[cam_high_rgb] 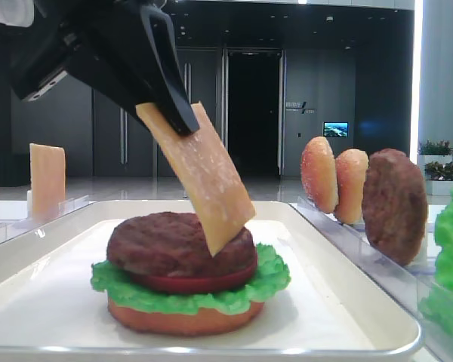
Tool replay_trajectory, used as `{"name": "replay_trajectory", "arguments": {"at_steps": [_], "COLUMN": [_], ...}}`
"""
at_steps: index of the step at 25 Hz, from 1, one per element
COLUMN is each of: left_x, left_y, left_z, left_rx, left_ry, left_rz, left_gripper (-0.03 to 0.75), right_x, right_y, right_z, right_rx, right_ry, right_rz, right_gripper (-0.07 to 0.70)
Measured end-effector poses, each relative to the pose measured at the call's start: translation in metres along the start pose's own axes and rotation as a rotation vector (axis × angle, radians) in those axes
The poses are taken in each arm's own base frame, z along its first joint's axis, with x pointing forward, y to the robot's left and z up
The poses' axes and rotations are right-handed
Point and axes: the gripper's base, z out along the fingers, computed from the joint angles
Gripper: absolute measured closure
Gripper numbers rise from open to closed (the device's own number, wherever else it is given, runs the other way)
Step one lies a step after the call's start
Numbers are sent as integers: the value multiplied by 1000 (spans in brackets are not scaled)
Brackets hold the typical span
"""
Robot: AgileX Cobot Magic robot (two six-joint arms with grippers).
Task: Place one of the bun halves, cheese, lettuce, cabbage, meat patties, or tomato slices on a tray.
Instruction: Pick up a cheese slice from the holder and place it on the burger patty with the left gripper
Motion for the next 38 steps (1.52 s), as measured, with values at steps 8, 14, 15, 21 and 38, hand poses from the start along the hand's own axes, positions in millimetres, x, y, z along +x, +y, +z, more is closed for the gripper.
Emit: {"name": "replay_trajectory", "arguments": {"at_steps": [8,14,15,21,38], "left_x": [0,0,0,2,7], "left_y": [0,1,2,9,15], "left_z": [0,0,0,-1,-2], "left_rx": [0,-11,-15,-73,-140], "left_ry": [2,5,7,37,98], "left_rz": [-14,-5,-4,-4,14], "left_gripper": [413,349,346,251,178], "right_x": [0,0,0,0,0], "right_y": [0,0,0,0,0], "right_z": [0,0,0,0,0], "right_rx": [0,0,0,0,0], "right_ry": [0,0,0,0,0], "right_rz": [0,0,0,0,0], "right_gripper": [181,181,181,181,181]}}
